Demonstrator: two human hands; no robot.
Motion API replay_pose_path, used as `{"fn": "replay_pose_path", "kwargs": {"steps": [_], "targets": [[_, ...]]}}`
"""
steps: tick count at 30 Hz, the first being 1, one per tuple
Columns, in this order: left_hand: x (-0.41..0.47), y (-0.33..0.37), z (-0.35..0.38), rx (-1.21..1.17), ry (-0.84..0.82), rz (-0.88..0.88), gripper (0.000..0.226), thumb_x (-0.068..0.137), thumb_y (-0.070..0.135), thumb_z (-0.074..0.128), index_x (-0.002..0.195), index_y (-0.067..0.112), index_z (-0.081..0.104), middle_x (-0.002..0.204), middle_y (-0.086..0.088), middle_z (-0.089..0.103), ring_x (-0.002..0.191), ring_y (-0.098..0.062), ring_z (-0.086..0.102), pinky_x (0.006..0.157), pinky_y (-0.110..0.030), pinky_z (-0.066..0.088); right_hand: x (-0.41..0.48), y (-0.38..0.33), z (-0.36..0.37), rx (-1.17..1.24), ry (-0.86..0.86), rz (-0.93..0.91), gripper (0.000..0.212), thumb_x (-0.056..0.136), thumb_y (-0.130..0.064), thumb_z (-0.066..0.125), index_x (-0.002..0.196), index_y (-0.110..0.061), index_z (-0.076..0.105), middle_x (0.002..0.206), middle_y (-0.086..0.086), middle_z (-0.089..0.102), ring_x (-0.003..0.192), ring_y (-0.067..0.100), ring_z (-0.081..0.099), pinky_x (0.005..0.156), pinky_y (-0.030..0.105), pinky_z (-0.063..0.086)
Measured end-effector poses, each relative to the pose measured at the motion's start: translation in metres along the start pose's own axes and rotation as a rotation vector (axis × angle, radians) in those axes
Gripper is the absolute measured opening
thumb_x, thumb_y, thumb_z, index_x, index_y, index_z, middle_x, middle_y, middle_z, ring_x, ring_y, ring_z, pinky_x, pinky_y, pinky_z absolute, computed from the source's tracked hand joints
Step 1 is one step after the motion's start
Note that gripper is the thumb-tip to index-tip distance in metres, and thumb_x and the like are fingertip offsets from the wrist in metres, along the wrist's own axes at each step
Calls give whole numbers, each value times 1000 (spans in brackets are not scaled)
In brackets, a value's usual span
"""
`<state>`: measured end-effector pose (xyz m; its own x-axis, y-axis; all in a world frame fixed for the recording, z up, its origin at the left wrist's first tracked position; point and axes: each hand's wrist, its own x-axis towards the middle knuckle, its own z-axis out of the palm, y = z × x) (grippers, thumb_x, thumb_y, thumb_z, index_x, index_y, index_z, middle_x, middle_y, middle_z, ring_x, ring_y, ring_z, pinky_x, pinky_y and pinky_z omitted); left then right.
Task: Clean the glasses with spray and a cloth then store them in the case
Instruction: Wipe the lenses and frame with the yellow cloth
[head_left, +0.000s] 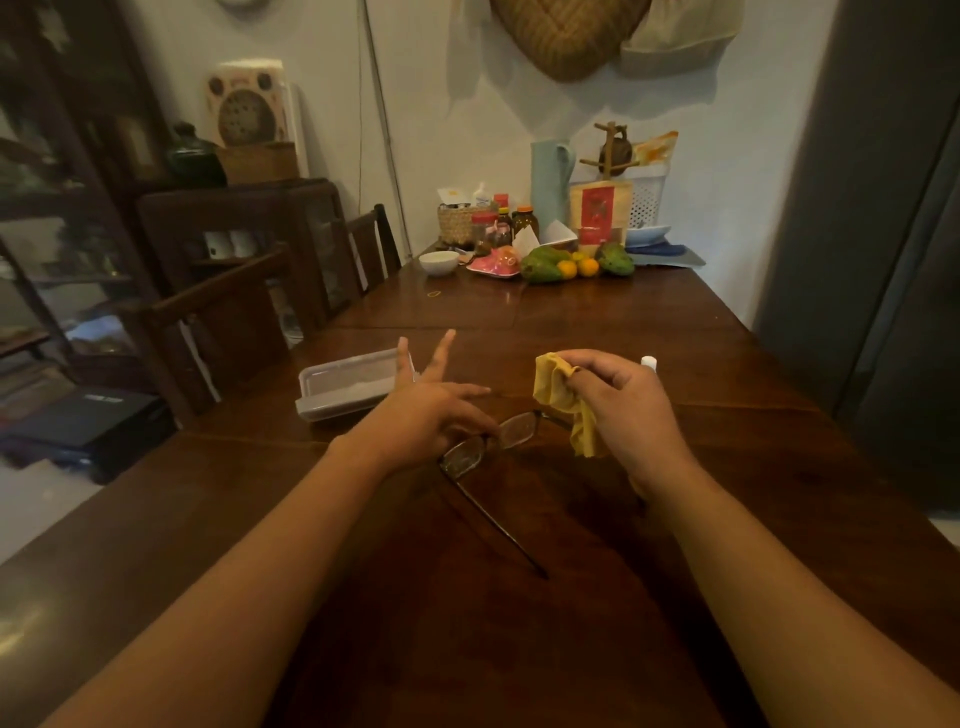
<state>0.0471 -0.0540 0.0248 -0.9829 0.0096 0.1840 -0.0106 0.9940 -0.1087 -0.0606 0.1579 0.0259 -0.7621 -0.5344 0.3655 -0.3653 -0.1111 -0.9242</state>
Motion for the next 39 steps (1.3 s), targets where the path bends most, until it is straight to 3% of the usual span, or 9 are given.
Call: {"fn": "replay_pose_path", "kwargs": {"steps": [3,13,16,18,20,23,28,32,39], "targets": [[-2,-5,2,32,31,-1,40,86,20,69,110,52,65,148,16,45,141,-28,-33,98,-64,-30,0,2,0,-6,-2,7,28,98,-22,57,92,-46,70,90,-37,67,90,-16,59,72,17,48],[-23,-16,-4,206,66,-89,32,81,37,69,106,56,64,154,15,36,140,-40,-33,97,-70,-29,1,-1,-1,9,-24,-17,29,97,-19,58,92,-43,73,93,-30,70,93,-7,64,72,18,53],[-29,-14,-4,197,72,-74,28,81,39,70,106,51,66,147,20,45,142,-34,-30,96,-68,-31,1,-4,-2,12,-10,-37,28,97,-17,58,93,-40,75,92,-28,71,92,-6,64,66,14,52],[-33,-9,-2,137,115,-50,25,80,37,73,103,46,69,137,18,57,147,-26,-16,98,-64,-30,1,-6,-3,3,-7,-52,27,97,-18,59,95,-40,75,94,-27,71,93,-4,65,66,15,52],[-36,-3,1,56,154,-36,22,80,34,75,102,39,72,126,12,66,148,-18,16,107,-64,-19,0,-9,-4,0,-15,-81,29,96,-18,59,92,-42,74,94,-27,71,93,-5,64,67,12,52],[-37,4,5,-165,152,-80,22,84,34,73,106,36,72,108,17,72,117,-7,58,119,-52,14,-1,-11,-3,-20,-27,-110,29,96,-18,60,90,-43,74,94,-24,72,92,-3,65,68,12,52],[-39,11,10,-485,120,-198,32,84,23,73,113,37,69,100,28,66,98,12,60,97,-25,49,-5,-9,0,-35,-69,-77,31,96,-18,59,89,-43,75,92,-25,72,90,-3,66,61,13,49],[-43,11,11,-518,104,-250,29,85,23,72,107,42,67,93,34,61,95,13,60,88,-21,52,-7,-4,1,-47,-107,-48,27,97,-19,58,98,-39,76,96,-21,73,94,0,66,68,22,53],[-45,24,-4,-719,457,-303,38,79,10,78,90,45,68,78,40,67,79,10,67,62,-4,48,-7,10,6,-89,-76,-109,25,96,-20,64,109,-38,73,109,-21,70,105,1,64,89,33,57]]}}
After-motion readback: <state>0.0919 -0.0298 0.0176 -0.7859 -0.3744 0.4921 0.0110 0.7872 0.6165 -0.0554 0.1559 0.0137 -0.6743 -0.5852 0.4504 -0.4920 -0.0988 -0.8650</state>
